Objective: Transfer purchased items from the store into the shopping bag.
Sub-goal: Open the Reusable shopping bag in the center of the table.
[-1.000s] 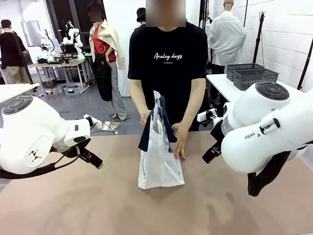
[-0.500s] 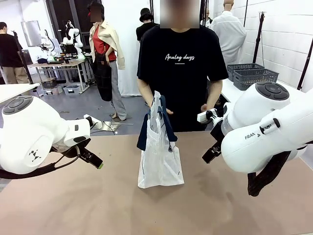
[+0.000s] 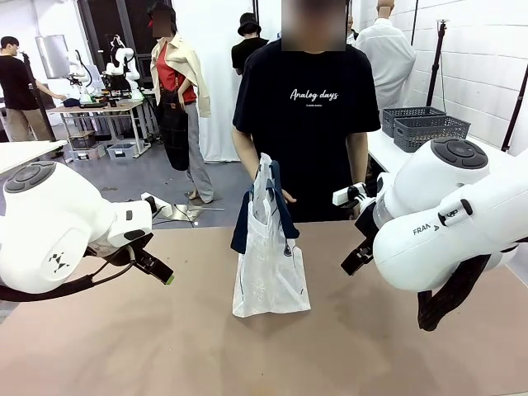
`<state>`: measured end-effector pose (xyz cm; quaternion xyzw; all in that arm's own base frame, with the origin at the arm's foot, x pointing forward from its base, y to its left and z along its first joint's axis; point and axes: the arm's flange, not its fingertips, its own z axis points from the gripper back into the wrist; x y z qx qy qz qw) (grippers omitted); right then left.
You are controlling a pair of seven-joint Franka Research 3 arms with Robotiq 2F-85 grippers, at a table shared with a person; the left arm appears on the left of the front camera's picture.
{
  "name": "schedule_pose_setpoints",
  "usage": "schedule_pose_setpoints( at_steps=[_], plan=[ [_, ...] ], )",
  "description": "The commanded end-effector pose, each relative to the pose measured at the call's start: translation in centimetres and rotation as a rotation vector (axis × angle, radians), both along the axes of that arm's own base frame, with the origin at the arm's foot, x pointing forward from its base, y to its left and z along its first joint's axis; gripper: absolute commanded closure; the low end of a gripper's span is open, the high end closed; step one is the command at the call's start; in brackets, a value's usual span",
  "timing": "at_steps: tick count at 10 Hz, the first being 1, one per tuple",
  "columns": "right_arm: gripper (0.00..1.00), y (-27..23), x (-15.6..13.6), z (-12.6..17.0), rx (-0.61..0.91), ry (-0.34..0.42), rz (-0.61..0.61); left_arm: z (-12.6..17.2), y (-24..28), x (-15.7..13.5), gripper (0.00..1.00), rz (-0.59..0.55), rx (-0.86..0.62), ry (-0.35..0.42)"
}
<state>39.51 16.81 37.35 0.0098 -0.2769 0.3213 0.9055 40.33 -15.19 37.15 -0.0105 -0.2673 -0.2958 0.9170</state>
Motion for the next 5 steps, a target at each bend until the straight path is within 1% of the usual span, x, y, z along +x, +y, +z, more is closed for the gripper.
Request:
schedule_pose_setpoints(
  at_steps=[1, 5],
  plan=[
    [0.0, -0.01, 0.0, 0.0, 0.0, 0.0, 0.0, 0.0, 0.1, 0.03, 0.0, 0.002, -0.001, 0.0],
    [0.0, 0.0, 0.0, 0.0, 0.0, 0.0, 0.0, 0.0, 0.0, 0.0, 0.0, 0.0, 0.0, 0.0]
  ],
)
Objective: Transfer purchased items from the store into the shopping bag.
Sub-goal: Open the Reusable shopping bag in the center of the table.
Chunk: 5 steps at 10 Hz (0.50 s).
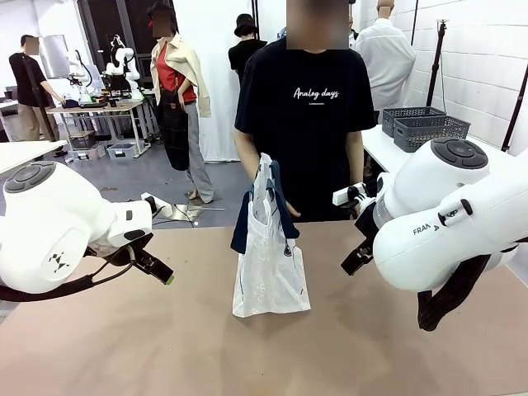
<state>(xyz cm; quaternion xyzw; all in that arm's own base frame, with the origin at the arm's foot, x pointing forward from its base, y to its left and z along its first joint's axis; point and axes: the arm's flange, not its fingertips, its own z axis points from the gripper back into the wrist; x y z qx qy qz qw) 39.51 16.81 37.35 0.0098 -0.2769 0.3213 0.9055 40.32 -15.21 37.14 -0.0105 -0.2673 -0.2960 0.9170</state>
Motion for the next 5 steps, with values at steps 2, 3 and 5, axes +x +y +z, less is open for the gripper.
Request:
schedule_pose_setpoints(
  at_steps=[2, 3, 5],
  plan=[
    [0.0, 1.3, 0.0, 1.4, 0.095, 0.042, 0.065, 2.3, -1.0, -0.7, 0.0, -0.056, -0.05, 0.059],
    [0.0, 1.9, 0.3, 2.8, 0.129, 0.071, 0.073, 3.9, -1.9, -1.1, 0.0, -0.082, -0.047, 0.076],
    [0.0, 3.0, 1.4, 5.2, 0.136, 0.106, 0.049, 6.0, -3.1, -1.3, 0.0, -0.087, -0.057, 0.158]
  ],
)
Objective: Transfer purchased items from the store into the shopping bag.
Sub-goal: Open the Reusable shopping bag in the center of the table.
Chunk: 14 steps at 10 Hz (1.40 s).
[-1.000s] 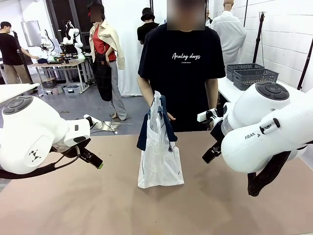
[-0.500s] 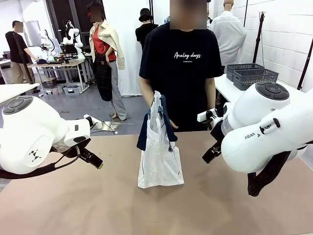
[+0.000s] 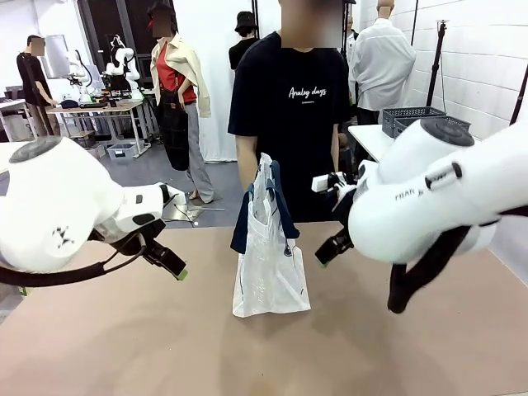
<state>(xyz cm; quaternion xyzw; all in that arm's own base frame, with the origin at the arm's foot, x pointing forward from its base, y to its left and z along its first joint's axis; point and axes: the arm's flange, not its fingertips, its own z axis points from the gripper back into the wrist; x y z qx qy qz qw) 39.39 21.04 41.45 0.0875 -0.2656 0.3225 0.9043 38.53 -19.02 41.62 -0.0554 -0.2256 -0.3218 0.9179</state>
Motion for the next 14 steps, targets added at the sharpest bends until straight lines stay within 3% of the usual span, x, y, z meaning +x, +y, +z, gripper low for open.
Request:
schedule_pose_setpoints(
  at_steps=[1, 4, 6, 7, 8, 9, 11, 12, 14],
  plan=[
    [0.0, -0.7, 2.5, 2.6, -0.021, 0.063, -0.011, 2.8, -0.1, 0.8, 0.0, 0.029, -0.003, 0.061],
    [0.0, 1.3, 6.5, 9.5, -0.05, 0.189, -0.143, 7.7, -3.4, 2.3, 0.0, 0.115, -0.014, 0.17],
    [0.0, 2.6, 9.7, 13.4, -0.06, 0.227, -0.211, 9.9, -5.1, 4.3, 0.0, 0.197, -0.034, 0.181],
    [0.0, 3.0, 10.5, 14.5, -0.078, 0.222, -0.23, 11.0, -5.8, 4.8, 0.0, 0.2, -0.032, 0.144],
    [0.0, 2.8, 10.9, 14.8, -0.088, 0.181, -0.205, 11.4, -5.8, 4.8, 0.0, 0.159, -0.034, 0.124],
    [0.0, 1.6, 9.0, 13.8, -0.049, 0.207, -0.205, 10.4, -5.0, 3.8, 0.0, 0.172, -0.036, 0.155],
    [0.0, 2.4, 10.3, 15.1, -0.058, 0.197, -0.206, 11.3, -5.7, 4.6, 0.0, 0.168, -0.044, 0.141],
    [0.0, 2.8, 10.2, 14.1, 0.034, 0.256, -0.231, 10.7, -6.5, 4.9, 0.0, 0.242, -0.07, 0.206],
    [0.0, 4.7, 10.2, 15.7, 0.051, 0.261, -0.265, 13.1, -8.2, 4.1, 0.0, 0.291, -0.116, 0.215]
  ],
)
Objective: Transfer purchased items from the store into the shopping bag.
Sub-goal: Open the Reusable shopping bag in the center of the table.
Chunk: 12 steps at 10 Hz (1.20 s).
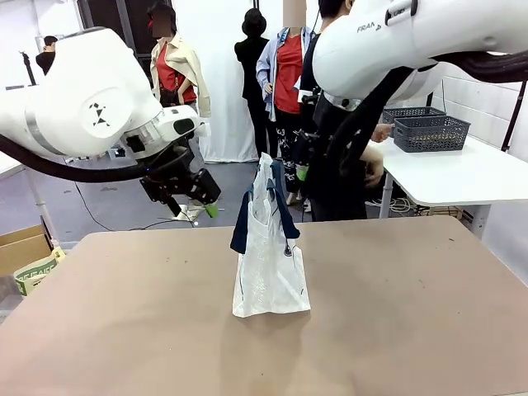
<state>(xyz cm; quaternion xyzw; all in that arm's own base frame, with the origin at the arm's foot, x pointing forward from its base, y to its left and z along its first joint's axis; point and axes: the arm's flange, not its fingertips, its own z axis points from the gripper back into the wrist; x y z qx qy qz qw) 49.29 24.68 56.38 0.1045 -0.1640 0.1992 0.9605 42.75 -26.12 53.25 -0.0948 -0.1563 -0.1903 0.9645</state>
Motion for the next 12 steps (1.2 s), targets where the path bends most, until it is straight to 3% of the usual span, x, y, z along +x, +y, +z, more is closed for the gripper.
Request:
schedule_pose_setpoints(
  at_steps=[1, 6, 12],
  plan=[
    [0.0, 2.5, 0.3, 1.2, 0.039, 0.034, -0.02, 2.4, -1.8, -0.5, 0.0, 0.042, -0.054, 0.05],
    [0.0, 6.4, 0.1, 0.6, 0.051, 0.094, 0.0, 3.2, -4.1, 0.0, 0.0, 0.037, -0.111, 0.066],
    [0.0, 6.7, 2.1, -2.1, 0.042, 0.141, -0.061, 2.3, -6.8, 2.3, 0.0, 0.068, -0.109, 0.079]
  ],
)
